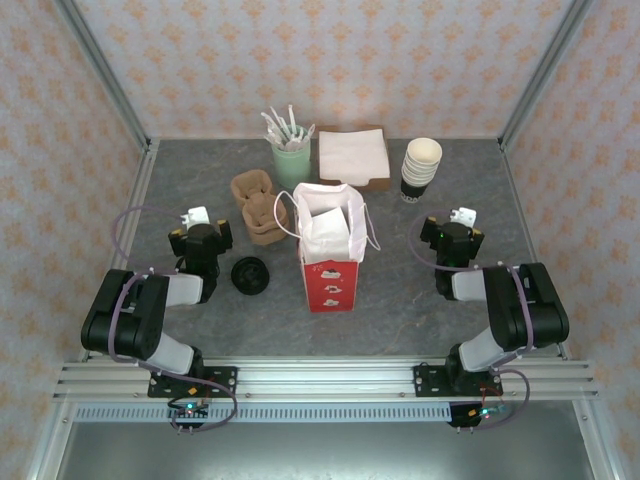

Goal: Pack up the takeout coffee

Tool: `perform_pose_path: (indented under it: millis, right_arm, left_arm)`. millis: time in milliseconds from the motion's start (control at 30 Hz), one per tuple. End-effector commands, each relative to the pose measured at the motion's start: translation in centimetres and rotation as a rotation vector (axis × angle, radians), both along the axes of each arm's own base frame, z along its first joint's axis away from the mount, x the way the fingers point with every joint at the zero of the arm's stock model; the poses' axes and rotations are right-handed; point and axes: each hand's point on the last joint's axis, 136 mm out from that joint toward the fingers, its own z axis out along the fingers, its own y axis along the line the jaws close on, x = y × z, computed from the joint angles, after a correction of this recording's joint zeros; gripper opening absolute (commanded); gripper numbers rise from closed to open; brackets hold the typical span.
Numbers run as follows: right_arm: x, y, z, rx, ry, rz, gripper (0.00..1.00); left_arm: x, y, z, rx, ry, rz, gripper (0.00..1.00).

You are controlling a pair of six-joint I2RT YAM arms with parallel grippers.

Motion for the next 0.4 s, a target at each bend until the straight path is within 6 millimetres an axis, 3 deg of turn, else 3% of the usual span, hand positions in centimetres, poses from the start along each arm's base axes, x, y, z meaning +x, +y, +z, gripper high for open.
perform_pose_path:
  millis: [0,367]
  right_arm:
    - [0.72,0.35,0.98,0.010,-0.029,0.028,0.99]
    - [0.65,0.33,1.03,0.010,-0.032,0.027,0.99]
  left_arm:
    - [0.92,-0.28,1.61,0.009,-0.060,-0.010,1.00]
    - [0.88,-0.28,1.61,0.008,-0.060,-0.010,1.00]
